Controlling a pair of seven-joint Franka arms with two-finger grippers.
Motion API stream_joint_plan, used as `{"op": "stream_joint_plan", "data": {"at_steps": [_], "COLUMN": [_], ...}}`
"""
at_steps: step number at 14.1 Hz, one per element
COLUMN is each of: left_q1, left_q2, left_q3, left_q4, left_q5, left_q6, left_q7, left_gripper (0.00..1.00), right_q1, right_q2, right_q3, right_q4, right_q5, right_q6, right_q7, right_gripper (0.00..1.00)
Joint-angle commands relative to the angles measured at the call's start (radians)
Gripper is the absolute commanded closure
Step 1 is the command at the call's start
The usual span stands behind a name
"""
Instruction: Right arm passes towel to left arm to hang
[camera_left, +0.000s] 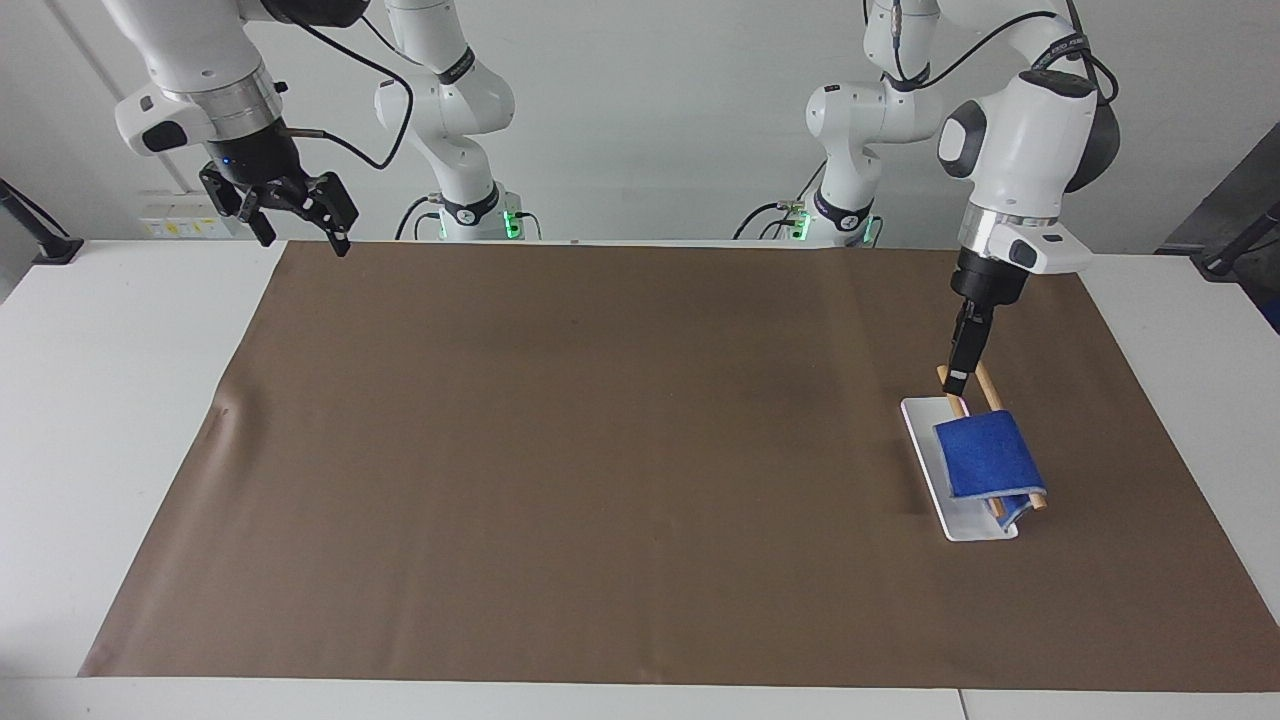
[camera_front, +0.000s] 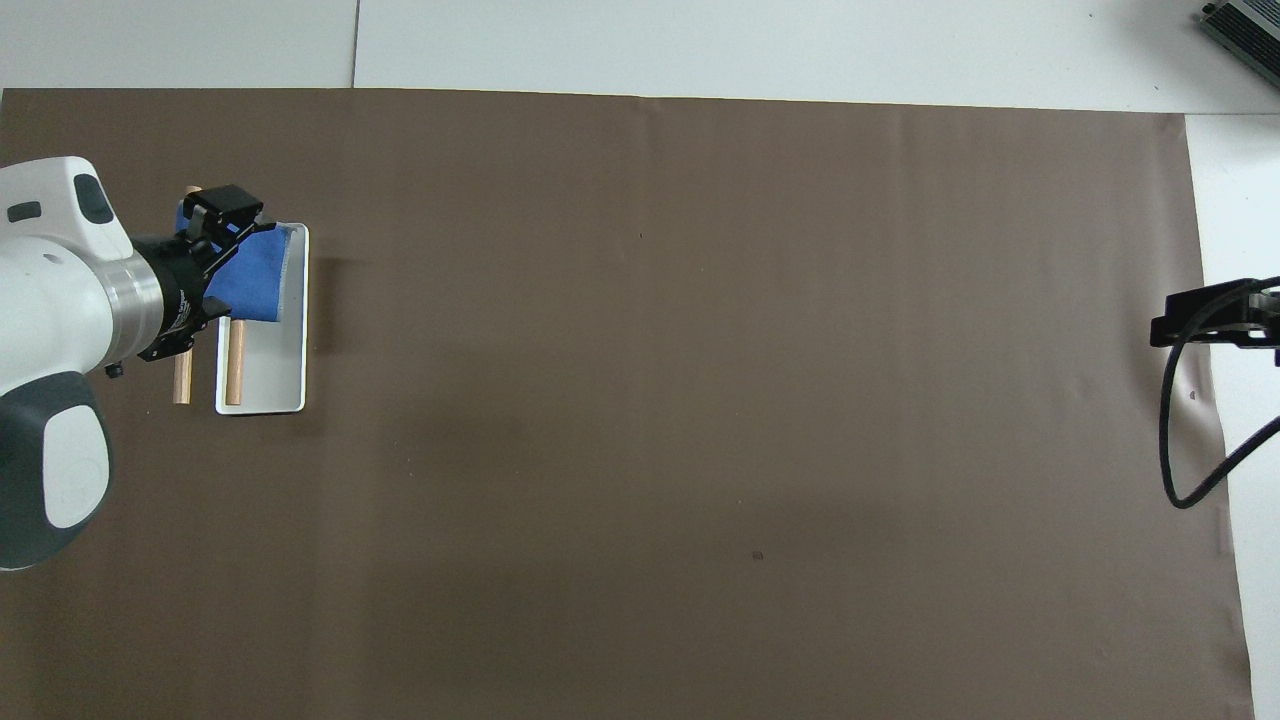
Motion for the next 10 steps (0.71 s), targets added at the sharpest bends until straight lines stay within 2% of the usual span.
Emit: {"op": "stream_joint_plan", "data": {"at_steps": [1,4,7,10], "left_q1": [-0.01,-0.001,0.007,0.012], "left_q2": [0.019,0.056,0.099,0.111], "left_q3": [0.014,0.015,0.017,0.026], "left_q4": [0.11,0.215,0.389,0.51], "left_q5": [0.022,0.031,0.038,0.035], "left_q6": [-0.119,-0.214,-0.42,-0.622], "left_q7": [0.336,0.634,0.869,0.989], "left_gripper": [0.0,0.0,0.0,0.0], "right_q1": [-0.011,-0.011,-0.011,-0.011], "right_q2": [0.01,0.008,0.005,0.004], "right_q3": [0.008,0.008,0.008,0.008], "right_q4": [0.015,0.014,0.009,0.003], "right_q5": [0.017,0.017,0.017,0.018], "right_q6": [-0.006,-0.006,-0.009,-0.009], "right_q7": [0.018,0.015,0.014,0.012], "right_gripper": [0.0,0.0,0.0,0.0]}}
